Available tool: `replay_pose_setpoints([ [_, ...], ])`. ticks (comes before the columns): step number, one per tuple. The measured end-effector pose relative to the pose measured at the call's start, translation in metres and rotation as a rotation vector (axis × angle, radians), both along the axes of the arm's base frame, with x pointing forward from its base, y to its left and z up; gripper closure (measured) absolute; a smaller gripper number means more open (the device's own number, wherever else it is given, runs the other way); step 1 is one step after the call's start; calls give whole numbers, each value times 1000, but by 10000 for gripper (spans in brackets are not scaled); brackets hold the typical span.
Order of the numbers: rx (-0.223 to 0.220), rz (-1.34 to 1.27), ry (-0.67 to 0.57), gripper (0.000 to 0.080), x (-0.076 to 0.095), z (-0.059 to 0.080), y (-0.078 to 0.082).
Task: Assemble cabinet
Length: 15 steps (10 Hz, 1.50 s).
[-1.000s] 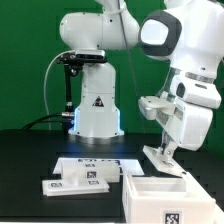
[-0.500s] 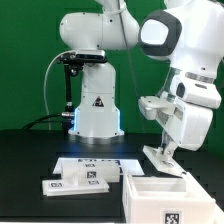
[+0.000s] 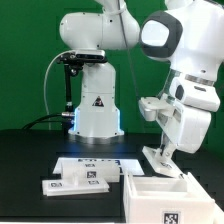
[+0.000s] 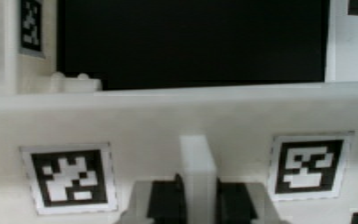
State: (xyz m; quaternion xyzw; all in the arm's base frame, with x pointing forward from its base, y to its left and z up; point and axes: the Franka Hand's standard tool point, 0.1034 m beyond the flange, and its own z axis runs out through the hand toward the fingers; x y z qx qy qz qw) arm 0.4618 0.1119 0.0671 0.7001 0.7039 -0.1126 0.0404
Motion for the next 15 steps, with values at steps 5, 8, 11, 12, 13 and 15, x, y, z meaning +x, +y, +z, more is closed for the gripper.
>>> replay_pose_setpoints([
  [5, 3, 9, -1, 734, -2, 1, 7],
  [8, 4, 10, -4, 734, 0, 2, 9],
  [11, 5, 20, -10, 734, 7, 6, 6],
  [12, 5, 20, -8, 734, 6, 5, 6],
  [13, 5, 20, -7, 734, 6, 5, 6],
  [15, 5, 20, -6, 734, 6, 5, 6],
])
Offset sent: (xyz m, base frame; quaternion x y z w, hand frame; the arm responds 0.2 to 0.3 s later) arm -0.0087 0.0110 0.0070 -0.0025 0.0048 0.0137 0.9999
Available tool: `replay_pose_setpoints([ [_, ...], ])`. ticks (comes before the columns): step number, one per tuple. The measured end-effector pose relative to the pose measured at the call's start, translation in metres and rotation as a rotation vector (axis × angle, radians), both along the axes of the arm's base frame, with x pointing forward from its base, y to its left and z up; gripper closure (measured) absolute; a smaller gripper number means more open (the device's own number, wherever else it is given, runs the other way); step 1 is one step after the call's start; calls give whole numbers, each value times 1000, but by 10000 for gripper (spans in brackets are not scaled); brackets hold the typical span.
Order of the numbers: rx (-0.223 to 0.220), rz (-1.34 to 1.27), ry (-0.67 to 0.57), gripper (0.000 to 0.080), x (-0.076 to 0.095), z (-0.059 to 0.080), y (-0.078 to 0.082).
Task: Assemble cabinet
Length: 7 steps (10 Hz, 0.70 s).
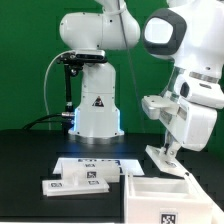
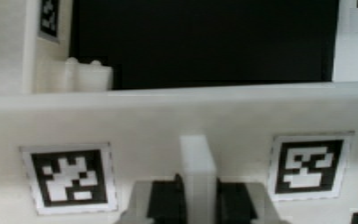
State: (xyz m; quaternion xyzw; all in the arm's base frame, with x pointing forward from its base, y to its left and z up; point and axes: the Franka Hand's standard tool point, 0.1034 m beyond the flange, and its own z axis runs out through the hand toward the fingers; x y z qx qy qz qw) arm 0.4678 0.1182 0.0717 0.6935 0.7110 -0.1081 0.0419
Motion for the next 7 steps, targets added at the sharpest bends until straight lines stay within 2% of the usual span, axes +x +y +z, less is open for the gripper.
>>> replay_pose_setpoints([
  [7, -7, -43, -7, 734, 4, 1, -3],
])
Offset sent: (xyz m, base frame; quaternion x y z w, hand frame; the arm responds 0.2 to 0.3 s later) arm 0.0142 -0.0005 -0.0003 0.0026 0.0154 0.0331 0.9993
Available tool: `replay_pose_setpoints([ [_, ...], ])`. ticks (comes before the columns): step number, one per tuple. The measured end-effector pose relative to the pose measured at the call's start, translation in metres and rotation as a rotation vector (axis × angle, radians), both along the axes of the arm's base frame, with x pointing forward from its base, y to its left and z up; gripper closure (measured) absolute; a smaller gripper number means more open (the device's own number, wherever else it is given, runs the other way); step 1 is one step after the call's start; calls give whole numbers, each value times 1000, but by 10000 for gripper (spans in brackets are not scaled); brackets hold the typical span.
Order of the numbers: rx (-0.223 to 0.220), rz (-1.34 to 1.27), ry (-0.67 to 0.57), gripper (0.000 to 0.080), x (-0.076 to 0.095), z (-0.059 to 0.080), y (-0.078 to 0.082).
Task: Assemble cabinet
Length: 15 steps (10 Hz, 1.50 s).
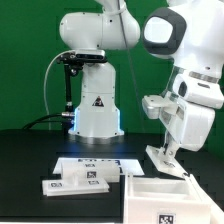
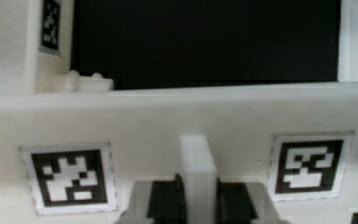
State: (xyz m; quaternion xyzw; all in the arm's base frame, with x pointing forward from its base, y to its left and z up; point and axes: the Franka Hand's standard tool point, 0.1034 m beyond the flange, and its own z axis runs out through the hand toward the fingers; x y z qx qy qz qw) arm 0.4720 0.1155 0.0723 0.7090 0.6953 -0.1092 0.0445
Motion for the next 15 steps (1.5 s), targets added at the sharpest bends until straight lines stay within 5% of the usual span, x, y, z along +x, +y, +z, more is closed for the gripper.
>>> replay_pose_setpoints([
  [15, -4, -15, 5, 734, 2, -4, 5],
])
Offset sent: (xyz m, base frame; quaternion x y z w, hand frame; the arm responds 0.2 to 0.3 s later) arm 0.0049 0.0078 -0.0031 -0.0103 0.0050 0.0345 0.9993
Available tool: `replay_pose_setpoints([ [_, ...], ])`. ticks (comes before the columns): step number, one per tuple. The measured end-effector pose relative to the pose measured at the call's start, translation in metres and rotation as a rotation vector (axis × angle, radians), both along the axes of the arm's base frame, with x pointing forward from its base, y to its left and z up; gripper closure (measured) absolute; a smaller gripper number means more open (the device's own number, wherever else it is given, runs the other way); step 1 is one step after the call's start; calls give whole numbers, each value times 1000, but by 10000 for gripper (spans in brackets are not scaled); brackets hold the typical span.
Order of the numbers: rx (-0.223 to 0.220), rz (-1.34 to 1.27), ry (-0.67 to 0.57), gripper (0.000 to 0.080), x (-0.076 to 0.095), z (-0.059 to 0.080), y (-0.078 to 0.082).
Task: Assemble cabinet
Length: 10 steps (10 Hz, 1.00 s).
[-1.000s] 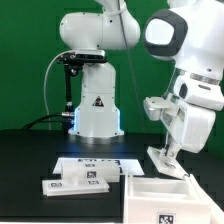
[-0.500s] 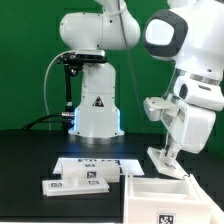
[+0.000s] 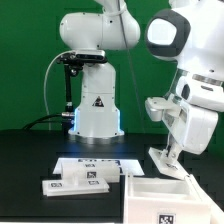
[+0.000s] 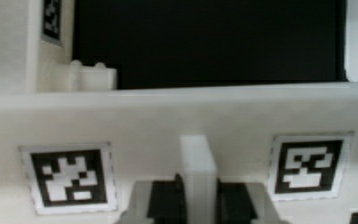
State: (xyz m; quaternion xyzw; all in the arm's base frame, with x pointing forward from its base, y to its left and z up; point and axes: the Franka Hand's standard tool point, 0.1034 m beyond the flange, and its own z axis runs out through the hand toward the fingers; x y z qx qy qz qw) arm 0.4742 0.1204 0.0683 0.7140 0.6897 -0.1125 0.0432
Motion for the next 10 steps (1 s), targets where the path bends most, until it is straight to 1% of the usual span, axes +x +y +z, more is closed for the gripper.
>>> replay_pose_setpoints([
  [5, -2, -5, 1, 734, 1, 0, 0],
  [6, -14, -19, 4, 734, 8, 2, 2],
  [7, -15, -25, 3, 734, 14, 2, 1],
  [10, -8, -33, -3, 734, 24, -2, -1],
])
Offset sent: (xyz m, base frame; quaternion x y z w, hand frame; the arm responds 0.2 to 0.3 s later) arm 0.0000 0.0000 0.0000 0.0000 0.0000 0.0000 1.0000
